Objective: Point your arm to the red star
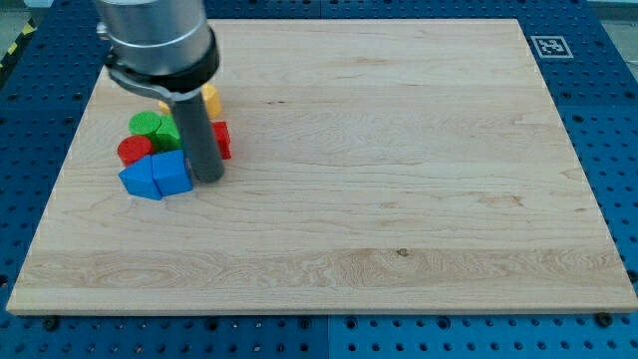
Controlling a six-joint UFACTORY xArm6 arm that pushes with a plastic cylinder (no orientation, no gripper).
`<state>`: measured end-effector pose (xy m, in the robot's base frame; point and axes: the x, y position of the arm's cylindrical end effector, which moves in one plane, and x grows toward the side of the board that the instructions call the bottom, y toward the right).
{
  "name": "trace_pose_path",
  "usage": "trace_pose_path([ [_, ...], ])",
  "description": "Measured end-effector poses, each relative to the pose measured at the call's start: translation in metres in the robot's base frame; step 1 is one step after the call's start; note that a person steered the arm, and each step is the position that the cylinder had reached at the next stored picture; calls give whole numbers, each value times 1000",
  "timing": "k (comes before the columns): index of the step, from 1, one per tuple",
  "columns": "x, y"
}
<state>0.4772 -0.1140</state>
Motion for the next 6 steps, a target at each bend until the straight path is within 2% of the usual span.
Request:
trace_pose_path([
  [1, 3, 58],
  [2, -11, 73],
  [4, -48, 55],
  [6, -49, 32],
])
